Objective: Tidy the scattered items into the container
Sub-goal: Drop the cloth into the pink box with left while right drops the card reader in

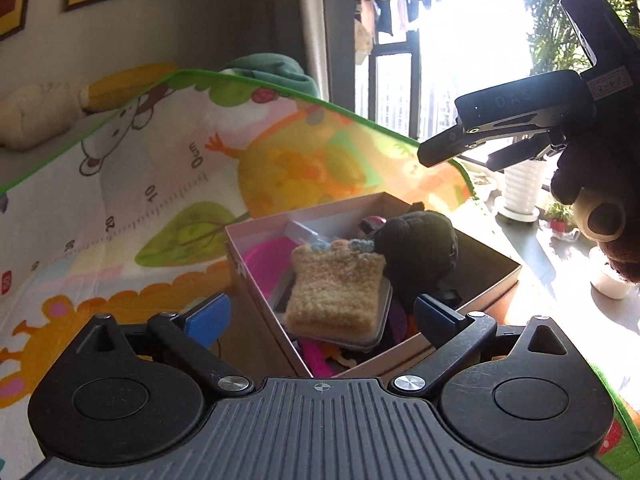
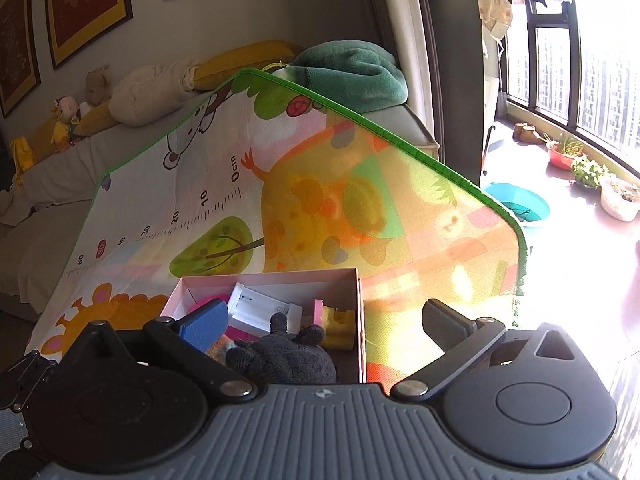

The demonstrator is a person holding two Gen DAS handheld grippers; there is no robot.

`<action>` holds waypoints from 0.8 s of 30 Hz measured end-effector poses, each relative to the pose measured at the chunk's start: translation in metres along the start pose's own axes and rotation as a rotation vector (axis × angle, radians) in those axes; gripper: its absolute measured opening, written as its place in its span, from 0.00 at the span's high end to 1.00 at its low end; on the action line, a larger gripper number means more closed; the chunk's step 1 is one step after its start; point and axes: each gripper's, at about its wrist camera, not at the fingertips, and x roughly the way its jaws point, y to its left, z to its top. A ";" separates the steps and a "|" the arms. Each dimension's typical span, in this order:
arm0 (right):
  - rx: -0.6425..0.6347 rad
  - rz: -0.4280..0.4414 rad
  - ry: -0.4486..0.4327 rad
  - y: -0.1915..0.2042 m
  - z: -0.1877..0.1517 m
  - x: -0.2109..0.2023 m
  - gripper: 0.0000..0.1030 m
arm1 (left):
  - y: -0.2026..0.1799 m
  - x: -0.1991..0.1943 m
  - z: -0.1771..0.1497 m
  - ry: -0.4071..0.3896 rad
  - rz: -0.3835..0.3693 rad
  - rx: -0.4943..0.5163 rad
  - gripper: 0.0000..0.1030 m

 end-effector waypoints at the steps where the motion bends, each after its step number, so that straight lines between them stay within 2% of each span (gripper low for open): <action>1: 0.023 0.005 0.020 -0.004 -0.002 0.004 0.00 | 0.003 -0.005 -0.005 0.008 -0.020 -0.022 0.02; 4: 0.099 0.037 0.094 -0.013 -0.011 0.019 0.00 | 0.004 -0.011 -0.018 0.029 -0.072 -0.059 0.01; 8: 0.192 0.109 0.182 -0.016 -0.026 0.041 0.00 | -0.002 -0.005 -0.028 0.048 -0.118 -0.055 0.01; 9: 0.210 0.146 0.198 -0.015 -0.028 0.043 0.00 | -0.002 -0.002 -0.029 0.050 -0.137 -0.062 0.01; 11: 0.201 0.157 0.180 -0.005 -0.031 0.041 0.00 | 0.001 0.003 -0.029 0.051 -0.174 -0.082 0.01; 15: 0.166 0.155 0.193 0.017 -0.033 0.043 0.00 | 0.011 -0.001 -0.031 0.044 -0.124 -0.086 0.00; 20: 0.133 0.218 0.219 0.053 -0.035 0.050 0.00 | 0.039 -0.022 -0.042 0.039 -0.044 -0.097 0.00; 24: 0.127 0.230 0.169 0.073 -0.042 0.043 0.00 | 0.049 -0.042 -0.053 0.058 -0.021 -0.135 0.00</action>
